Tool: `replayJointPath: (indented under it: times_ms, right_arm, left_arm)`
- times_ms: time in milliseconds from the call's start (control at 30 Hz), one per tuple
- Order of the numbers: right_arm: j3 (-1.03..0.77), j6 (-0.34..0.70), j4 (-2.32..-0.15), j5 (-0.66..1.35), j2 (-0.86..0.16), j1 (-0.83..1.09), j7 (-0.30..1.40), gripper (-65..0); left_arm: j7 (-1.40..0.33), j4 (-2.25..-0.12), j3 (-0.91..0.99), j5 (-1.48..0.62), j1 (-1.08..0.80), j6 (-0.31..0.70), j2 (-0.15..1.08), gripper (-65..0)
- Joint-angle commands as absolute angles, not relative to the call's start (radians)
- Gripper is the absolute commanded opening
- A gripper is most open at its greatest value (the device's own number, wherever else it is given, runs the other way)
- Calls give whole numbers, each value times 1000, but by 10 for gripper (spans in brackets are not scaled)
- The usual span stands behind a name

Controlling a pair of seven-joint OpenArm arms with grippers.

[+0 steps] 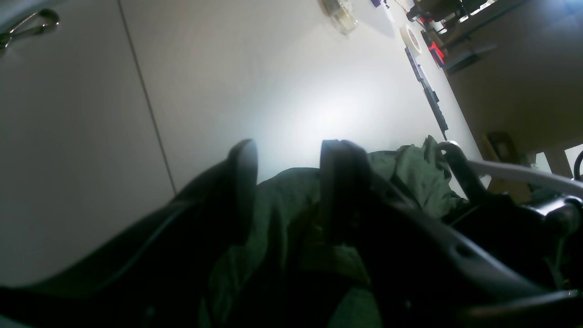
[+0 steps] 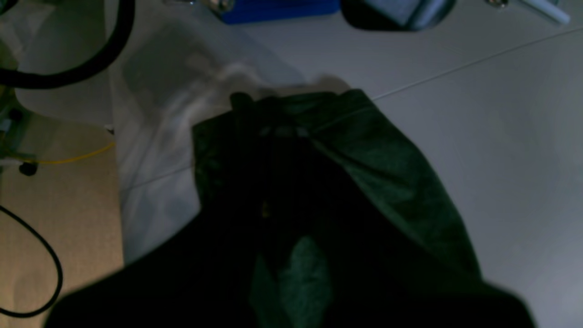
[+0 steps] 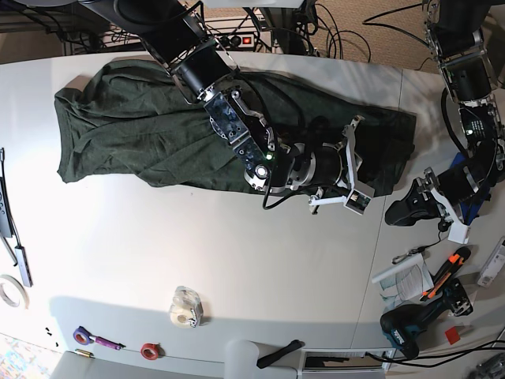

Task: Layout the t-shirt on the table in an organized manner, then fold the t-shirt properly
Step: 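Press the folded shirt flat with the right gripper, then withdraw it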

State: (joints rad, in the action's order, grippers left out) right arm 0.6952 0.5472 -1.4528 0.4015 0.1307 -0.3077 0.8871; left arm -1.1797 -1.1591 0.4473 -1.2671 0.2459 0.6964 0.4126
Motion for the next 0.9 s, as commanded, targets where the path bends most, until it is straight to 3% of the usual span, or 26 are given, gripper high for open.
replayJointPath:
  times_ms: [0,100,133,267,433,633,767,867]
  right_arm:
    - [693,550,-1469,418,142,-332,893,-650]
    - [693,550,-1469,418,142,-332,931,-387]
    - [693,550,-1469,418,142,-332,929,-353]
    - [685,544,-1472,316,142,-341,919,-352]
    - [535,422,-1536,125,140,-352,920,-353]
    - [166,423,-1715,178,133,-348,1008,-353]
    - [-49,442,-1768,267,88,-348,1037,-353]
    - [-154,443,-1768,347,12,-348,1061,-353]
  left_arm:
    - [-1159,-1175,454,-1292,268,698,429,-407]
    - [-1158,-1175,454,-1293,269,698,430,-407]
    - [-1158,-1175,454,-1293,269,698,430,-407]
    - [-1159,-1175,454,-1293,269,698,435,-367]
    - [-1164,-1175,454,-1293,268,698,476,-330]
    - [-1288,-1175,454,-1394,246,698,551,-329]
    - [-1365,-1175,439,-1438,186,698,596,-241]
    - [-1345,-1175,433,-1444,115,698,621,-225]
